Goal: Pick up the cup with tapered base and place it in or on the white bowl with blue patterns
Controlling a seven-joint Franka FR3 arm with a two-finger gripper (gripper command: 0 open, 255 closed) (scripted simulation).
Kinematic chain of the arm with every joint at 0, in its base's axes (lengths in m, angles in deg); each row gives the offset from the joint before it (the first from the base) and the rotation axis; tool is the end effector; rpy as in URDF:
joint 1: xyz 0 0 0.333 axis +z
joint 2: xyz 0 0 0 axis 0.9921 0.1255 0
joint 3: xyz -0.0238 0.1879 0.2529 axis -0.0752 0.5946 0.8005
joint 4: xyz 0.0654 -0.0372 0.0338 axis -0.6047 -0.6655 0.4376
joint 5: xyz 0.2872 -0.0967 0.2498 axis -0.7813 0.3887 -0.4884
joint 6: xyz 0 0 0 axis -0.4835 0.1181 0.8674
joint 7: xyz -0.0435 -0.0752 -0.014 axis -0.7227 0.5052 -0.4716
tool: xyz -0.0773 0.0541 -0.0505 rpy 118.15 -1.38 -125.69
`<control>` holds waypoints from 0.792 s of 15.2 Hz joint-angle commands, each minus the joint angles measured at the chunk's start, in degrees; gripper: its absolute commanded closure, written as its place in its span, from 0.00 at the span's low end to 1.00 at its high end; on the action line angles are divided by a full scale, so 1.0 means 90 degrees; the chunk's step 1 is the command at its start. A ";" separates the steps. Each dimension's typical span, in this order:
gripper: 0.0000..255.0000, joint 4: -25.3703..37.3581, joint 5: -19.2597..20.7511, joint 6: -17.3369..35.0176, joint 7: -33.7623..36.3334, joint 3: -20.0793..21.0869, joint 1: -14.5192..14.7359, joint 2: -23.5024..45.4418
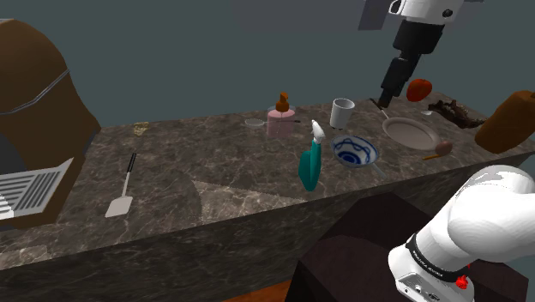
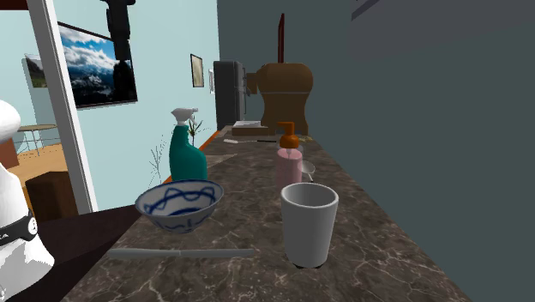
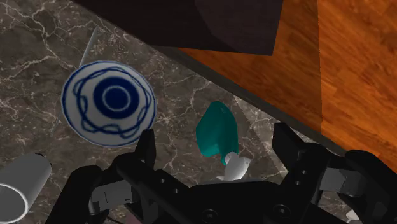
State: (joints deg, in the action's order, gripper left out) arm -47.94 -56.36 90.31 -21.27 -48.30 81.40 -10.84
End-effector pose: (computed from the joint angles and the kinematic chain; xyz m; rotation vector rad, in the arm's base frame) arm 0.2807 -0.0110 0.6163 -3.0666 -0.1957 0.0353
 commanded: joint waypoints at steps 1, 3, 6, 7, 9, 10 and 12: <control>0.00 0.0000 0.0000 0.0000 0.0000 0.0000 0.0000 0.0000; 0.00 -0.0097 0.0151 0.0340 -0.0152 -0.0128 -0.0057 0.0250; 0.00 -0.0185 0.0359 0.0850 -0.0366 -0.0321 -0.0144 0.0676; 0.00 -0.0198 0.0423 0.1019 -0.0435 -0.0385 -0.0173 0.0831; 0.00 -0.0201 0.0541 0.1354 -0.0568 -0.0512 -0.0230 0.1159; 0.00 -0.0190 0.0596 0.1519 -0.0633 -0.0575 -0.0258 0.1331; 0.00 -0.0144 0.0696 0.1842 -0.0759 -0.0702 -0.0309 0.1692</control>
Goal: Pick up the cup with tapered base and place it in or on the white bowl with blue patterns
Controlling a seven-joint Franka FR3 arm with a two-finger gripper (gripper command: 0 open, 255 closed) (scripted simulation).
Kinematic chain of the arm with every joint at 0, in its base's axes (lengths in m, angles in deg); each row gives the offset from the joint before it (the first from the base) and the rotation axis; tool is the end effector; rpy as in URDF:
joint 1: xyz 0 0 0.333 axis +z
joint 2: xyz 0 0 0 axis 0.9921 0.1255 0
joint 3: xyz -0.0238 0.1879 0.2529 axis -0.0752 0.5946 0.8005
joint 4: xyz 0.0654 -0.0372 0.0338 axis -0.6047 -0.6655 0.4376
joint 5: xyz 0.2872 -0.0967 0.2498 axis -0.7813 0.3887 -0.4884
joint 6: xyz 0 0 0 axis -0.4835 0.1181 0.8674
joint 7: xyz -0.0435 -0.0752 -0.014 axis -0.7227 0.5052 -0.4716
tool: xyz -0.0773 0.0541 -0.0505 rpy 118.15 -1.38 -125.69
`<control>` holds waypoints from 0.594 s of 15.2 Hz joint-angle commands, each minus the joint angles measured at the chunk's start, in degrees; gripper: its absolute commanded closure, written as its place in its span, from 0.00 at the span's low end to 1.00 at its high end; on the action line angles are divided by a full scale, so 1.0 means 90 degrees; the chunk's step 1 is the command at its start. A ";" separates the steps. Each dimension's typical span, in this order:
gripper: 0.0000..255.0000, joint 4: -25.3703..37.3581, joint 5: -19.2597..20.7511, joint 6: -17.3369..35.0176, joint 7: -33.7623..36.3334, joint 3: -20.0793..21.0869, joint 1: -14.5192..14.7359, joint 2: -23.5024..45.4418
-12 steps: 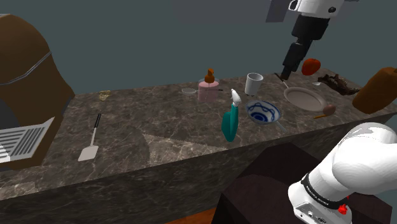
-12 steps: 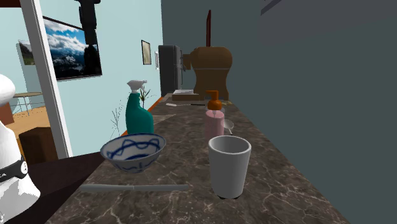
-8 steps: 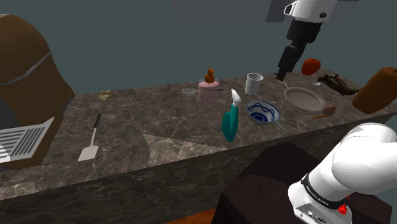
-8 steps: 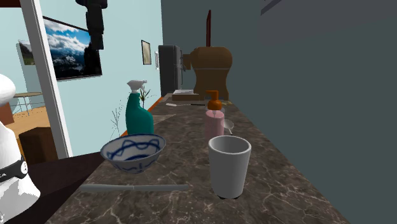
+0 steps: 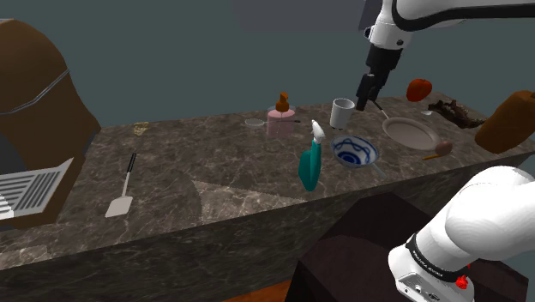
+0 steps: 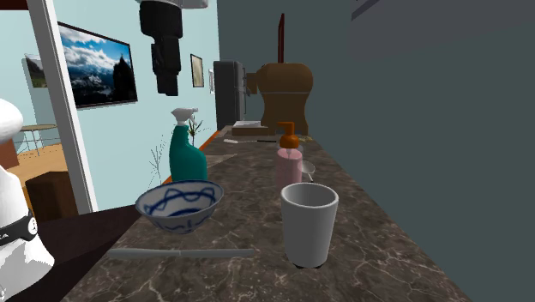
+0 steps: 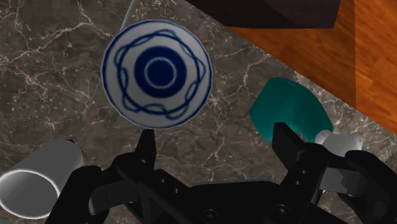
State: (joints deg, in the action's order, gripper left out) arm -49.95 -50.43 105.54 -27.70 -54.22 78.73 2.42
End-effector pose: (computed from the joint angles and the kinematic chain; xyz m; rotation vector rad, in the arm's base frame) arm 0.3580 -0.0848 0.5447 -3.1122 -0.1685 0.0454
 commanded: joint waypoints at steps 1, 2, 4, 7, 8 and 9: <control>0.00 0.0114 0.0082 0.0309 -0.0106 -0.0109 -0.0036 0.0406; 0.00 0.0158 0.0123 0.0463 -0.0167 -0.0172 -0.0059 0.0598; 0.00 0.0268 0.0191 0.0762 -0.0289 -0.0296 -0.0103 0.0995; 0.00 0.0493 0.0257 0.1181 -0.0474 -0.0478 -0.0165 0.1616; 0.00 0.0584 0.0270 0.1311 -0.0536 -0.0537 -0.0184 0.1830; 0.00 0.0682 0.0276 0.1436 -0.0599 -0.0594 -0.0203 0.2046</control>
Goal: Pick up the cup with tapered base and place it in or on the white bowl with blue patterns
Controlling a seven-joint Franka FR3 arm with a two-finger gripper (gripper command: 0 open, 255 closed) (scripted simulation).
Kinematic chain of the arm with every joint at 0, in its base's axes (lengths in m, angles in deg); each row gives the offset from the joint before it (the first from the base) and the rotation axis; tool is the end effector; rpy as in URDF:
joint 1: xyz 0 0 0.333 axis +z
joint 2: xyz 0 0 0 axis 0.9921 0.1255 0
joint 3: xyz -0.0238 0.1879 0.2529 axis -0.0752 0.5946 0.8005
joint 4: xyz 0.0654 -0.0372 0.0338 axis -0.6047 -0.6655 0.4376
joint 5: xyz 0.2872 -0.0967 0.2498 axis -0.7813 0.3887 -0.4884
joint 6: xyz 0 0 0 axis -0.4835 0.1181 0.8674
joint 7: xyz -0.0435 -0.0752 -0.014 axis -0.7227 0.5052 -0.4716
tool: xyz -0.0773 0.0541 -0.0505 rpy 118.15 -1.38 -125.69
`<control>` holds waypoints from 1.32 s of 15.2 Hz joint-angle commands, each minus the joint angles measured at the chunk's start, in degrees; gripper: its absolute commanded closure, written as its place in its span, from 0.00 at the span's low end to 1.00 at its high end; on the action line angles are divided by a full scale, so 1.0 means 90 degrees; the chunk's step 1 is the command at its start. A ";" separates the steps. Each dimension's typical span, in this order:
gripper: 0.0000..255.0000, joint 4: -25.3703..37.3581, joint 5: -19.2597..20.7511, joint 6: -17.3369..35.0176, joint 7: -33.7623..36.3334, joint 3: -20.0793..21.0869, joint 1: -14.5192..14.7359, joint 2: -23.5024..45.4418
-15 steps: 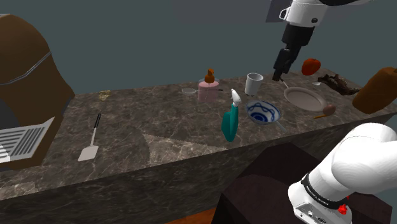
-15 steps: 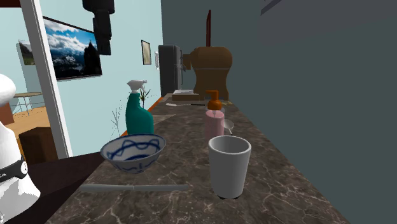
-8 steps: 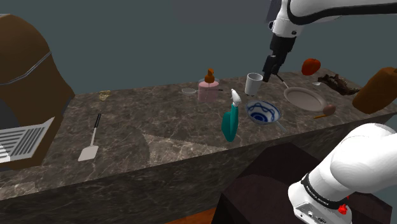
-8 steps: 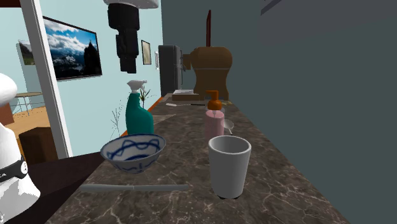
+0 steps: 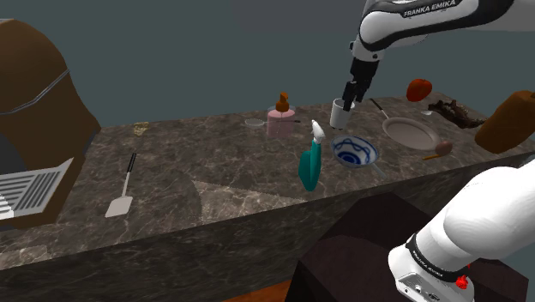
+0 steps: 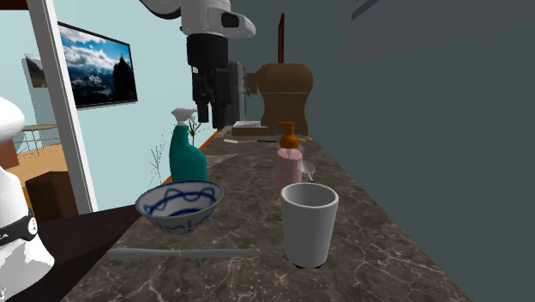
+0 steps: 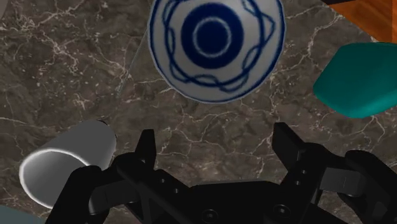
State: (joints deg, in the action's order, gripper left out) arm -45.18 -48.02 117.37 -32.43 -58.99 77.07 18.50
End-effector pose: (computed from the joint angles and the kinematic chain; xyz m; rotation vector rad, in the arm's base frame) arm 0.4283 -0.1506 0.4855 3.1225 0.1440 -0.0525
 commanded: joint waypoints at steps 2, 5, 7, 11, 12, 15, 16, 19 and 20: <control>0.00 0.0372 0.0004 0.0357 -0.0203 -0.0173 -0.0060 0.0699; 0.00 0.0761 -0.0044 0.0666 -0.0406 -0.0321 -0.0129 0.1374; 0.00 0.1059 -0.0103 0.0841 -0.0546 -0.0407 -0.0183 0.1834; 0.00 0.1750 -0.0273 0.1108 -0.0829 -0.0534 -0.0328 0.2771; 0.00 0.1944 -0.0324 0.1157 -0.0898 -0.0555 -0.0374 0.3009; 0.00 0.2360 -0.0428 0.1232 -0.1031 -0.0583 -0.0479 0.3490; 0.00 0.2318 -0.0438 0.1309 -0.1038 -0.0581 -0.0487 0.3525; 0.00 0.2199 -0.0472 0.1538 -0.1061 -0.0576 -0.0509 0.3638; 0.00 0.2162 -0.0484 0.1613 -0.1069 -0.0575 -0.0516 0.3678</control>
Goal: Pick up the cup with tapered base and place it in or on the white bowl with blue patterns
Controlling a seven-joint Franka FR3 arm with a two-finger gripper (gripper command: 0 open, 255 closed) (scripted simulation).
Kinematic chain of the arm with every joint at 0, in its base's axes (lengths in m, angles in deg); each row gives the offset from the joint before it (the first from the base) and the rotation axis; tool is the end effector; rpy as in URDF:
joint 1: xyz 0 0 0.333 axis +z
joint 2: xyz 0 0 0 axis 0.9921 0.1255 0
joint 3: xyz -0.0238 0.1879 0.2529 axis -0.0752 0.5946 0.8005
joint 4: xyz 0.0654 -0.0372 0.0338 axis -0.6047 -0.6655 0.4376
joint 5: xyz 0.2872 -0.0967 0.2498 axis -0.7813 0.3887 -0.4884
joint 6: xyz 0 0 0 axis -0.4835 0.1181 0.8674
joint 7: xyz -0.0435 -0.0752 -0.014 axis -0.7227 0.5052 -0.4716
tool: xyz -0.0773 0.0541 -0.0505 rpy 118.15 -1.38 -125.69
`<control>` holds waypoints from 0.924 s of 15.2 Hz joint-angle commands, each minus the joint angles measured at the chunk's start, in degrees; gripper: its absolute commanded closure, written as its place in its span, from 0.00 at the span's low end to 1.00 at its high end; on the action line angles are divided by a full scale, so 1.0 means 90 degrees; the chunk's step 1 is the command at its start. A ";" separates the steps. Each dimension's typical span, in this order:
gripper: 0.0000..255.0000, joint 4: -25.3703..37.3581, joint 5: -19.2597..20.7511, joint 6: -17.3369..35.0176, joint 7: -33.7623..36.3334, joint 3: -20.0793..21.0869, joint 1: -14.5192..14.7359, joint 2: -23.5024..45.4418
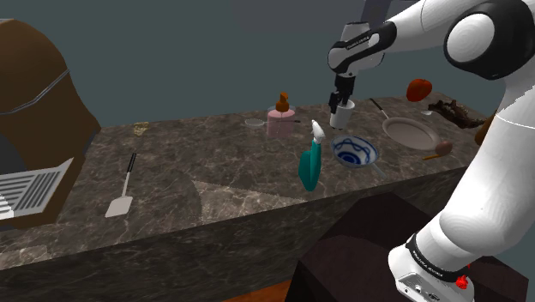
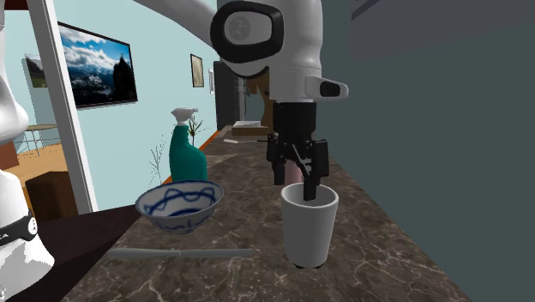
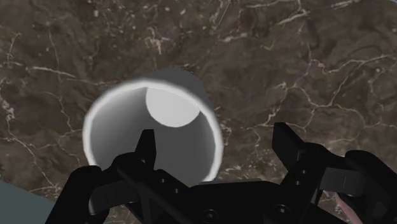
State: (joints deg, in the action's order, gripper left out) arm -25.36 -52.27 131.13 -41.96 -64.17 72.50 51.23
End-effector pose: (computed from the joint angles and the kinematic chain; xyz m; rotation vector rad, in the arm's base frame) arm 0.5439 -0.2758 0.3714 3.0553 0.0988 -0.0631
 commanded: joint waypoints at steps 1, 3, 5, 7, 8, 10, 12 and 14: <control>0.00 -0.0077 -0.0025 0.0159 -0.0019 0.0003 -0.0016 0.0082; 0.00 -0.0131 -0.0046 0.0278 -0.0032 0.0007 -0.0029 0.0148; 0.00 -0.0130 -0.0046 0.0277 -0.0033 0.0008 -0.0029 0.0148; 0.00 -0.0130 -0.0046 0.0277 -0.0033 0.0008 -0.0029 0.0148; 0.00 -0.0130 -0.0046 0.0277 -0.0033 0.0008 -0.0029 0.0148; 0.00 -0.0130 -0.0046 0.0277 -0.0033 0.0008 -0.0029 0.0148; 1.00 -0.0130 -0.0046 0.0277 -0.0033 0.0008 -0.0029 0.0148; 1.00 -0.0130 -0.0046 0.0277 -0.0033 0.0008 -0.0029 0.0148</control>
State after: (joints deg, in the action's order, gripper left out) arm -26.51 -52.67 133.63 -42.26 -64.11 72.23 52.56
